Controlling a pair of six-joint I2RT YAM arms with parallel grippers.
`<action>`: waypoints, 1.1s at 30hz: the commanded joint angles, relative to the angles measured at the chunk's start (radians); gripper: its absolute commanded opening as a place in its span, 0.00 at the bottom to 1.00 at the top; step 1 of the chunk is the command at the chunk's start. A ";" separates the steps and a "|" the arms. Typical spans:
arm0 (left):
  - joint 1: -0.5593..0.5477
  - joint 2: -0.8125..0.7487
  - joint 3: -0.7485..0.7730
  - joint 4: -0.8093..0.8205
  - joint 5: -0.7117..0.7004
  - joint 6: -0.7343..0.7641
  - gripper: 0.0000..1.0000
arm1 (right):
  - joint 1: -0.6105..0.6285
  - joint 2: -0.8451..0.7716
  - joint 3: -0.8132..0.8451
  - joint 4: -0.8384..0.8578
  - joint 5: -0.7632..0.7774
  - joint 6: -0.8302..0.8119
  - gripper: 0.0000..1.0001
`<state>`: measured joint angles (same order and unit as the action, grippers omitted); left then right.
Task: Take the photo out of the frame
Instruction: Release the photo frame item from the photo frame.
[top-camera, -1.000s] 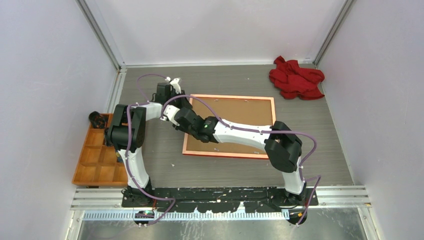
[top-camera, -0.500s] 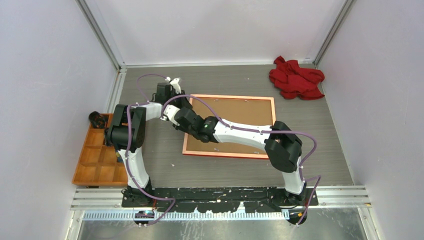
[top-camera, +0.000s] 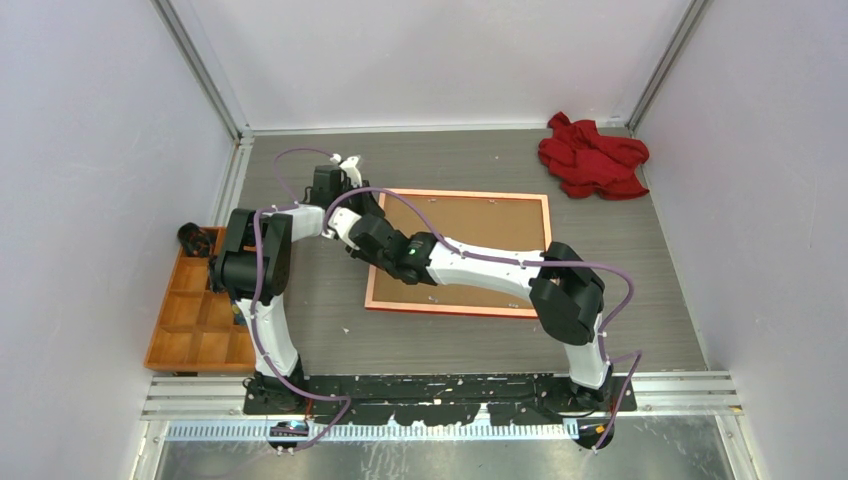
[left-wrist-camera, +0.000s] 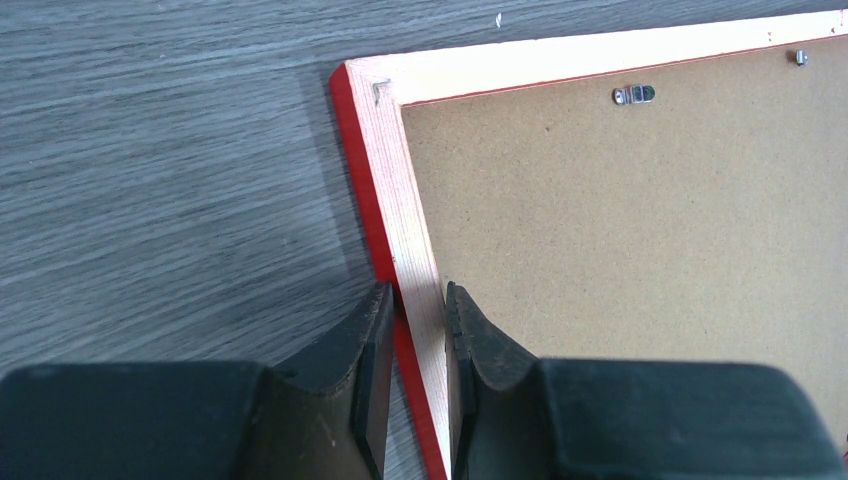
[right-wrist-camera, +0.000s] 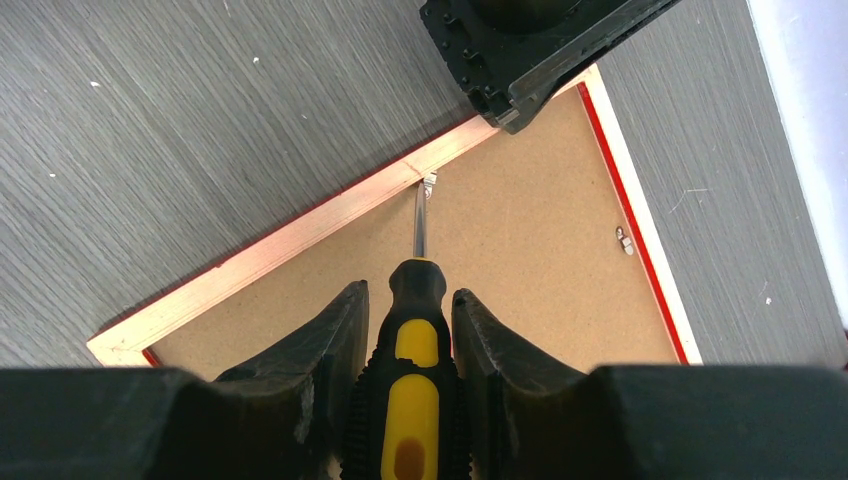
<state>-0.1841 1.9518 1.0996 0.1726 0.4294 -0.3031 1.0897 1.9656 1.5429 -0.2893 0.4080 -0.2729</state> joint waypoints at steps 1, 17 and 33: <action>-0.006 -0.002 -0.010 -0.113 0.024 0.037 0.01 | -0.050 0.034 -0.023 -0.113 -0.027 0.045 0.01; -0.006 -0.001 -0.009 -0.113 0.025 0.037 0.00 | -0.085 0.036 -0.002 -0.131 -0.031 0.126 0.01; -0.006 -0.001 -0.009 -0.113 0.026 0.036 0.00 | -0.086 0.025 0.002 -0.123 0.025 0.209 0.01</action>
<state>-0.1841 1.9518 1.0996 0.1726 0.4294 -0.3027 1.0424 1.9549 1.5654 -0.3195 0.3740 -0.0998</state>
